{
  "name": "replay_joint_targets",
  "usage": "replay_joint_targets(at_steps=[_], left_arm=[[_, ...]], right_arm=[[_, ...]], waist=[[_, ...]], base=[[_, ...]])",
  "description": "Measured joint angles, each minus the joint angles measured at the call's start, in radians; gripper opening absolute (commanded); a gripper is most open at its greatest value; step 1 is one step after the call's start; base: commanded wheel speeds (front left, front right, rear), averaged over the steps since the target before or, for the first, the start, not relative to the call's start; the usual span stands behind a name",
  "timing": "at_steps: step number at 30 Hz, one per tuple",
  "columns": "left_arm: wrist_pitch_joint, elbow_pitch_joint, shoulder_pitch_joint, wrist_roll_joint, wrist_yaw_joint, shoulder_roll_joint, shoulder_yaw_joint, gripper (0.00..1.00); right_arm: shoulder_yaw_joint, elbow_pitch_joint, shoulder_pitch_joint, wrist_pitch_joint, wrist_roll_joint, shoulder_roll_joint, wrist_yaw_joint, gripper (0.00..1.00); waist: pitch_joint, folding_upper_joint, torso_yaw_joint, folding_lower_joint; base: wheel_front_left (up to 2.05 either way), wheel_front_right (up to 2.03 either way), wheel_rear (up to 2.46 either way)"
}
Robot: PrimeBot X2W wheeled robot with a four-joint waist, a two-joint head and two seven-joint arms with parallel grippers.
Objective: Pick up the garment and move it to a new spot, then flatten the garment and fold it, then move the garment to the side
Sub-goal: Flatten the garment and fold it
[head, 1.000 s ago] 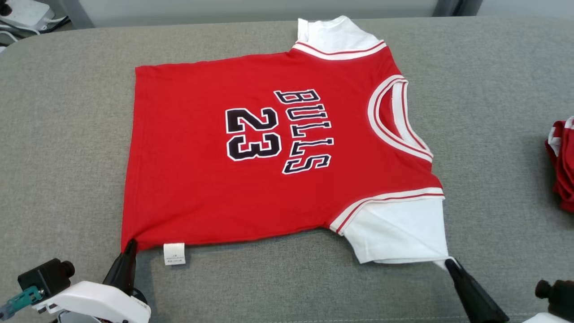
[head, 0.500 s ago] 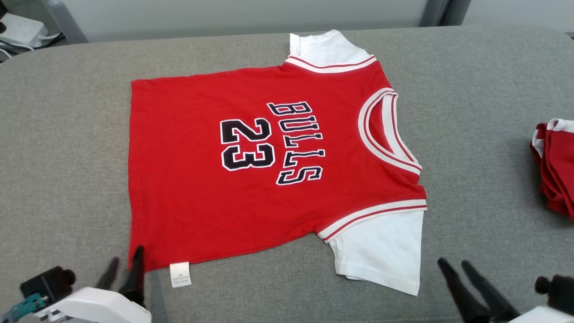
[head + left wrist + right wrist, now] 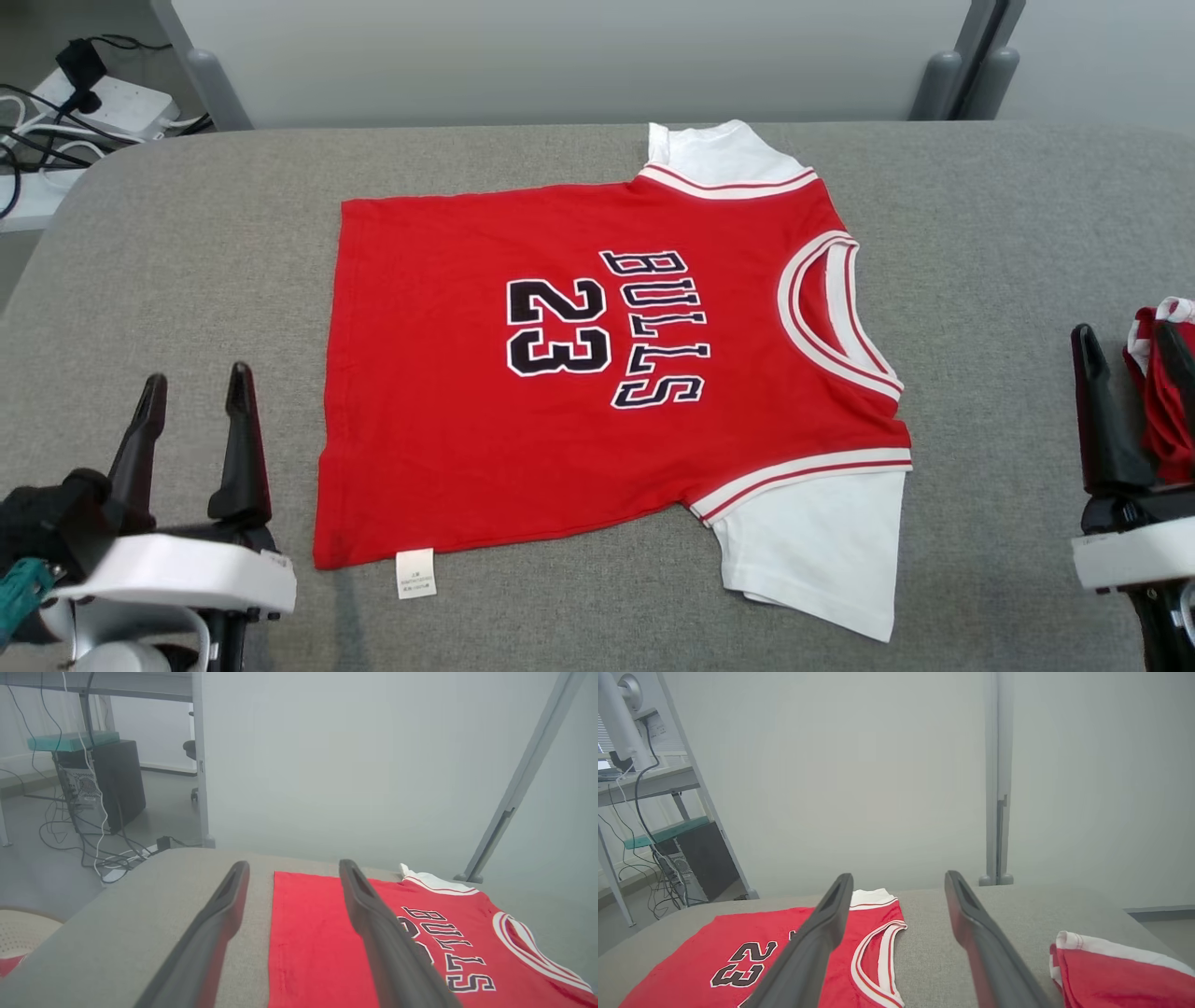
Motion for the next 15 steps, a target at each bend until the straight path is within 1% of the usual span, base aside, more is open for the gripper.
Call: replay_joint_targets(at_steps=[1, 3, 6, 8, 11, 15], left_arm=[[-0.004, -0.001, -0.022, 0.011, -0.003, 0.001, -0.007, 1.0], [-0.022, 0.006, -0.065, 0.03, -0.024, 0.002, -0.021, 1.0], [-0.052, 0.07, -0.12, 0.053, -0.064, -0.008, -0.041, 1.0], [-0.067, 0.127, -0.127, 0.055, -0.094, -0.019, -0.051, 1.0], [-0.085, 0.216, -0.124, 0.072, -0.137, -0.022, -0.057, 1.0], [-0.092, 0.272, -0.087, 0.1, -0.193, -0.026, -0.038, 1.0]], right_arm=[[0.003, 0.017, -0.019, -0.017, -0.03, -0.003, 0.0, 1.0], [0.02, 0.049, -0.047, -0.053, -0.096, -0.016, 0.0, 1.0], [0.051, 0.103, -0.088, -0.122, -0.167, -0.02, 0.0, 1.0], [0.065, 0.156, -0.095, -0.156, -0.205, -0.021, 0.0, 1.0], [0.09, 0.227, -0.09, -0.188, -0.23, -0.018, 0.0, 1.0], [0.101, 0.275, -0.051, -0.207, -0.237, -0.007, 0.0, 1.0]], waist=[[-0.005, 0.0, 0.003, 0.0], [-0.013, 0.0, 0.01, 0.0], [-0.03, 0.0, 0.013, 0.0], [-0.043, 0.0, 0.013, 0.0], [-0.062, 0.0, 0.01, 0.0], [-0.084, 0.0, 0.007, 0.0]], base=[[0.0, 0.0, 0.0], [0.0, 0.0, 0.0], [0.0, 0.0, 0.0], [0.0, 0.0, 0.0], [0.0, 0.0, 0.0], [0.0, 0.0, 0.0]])
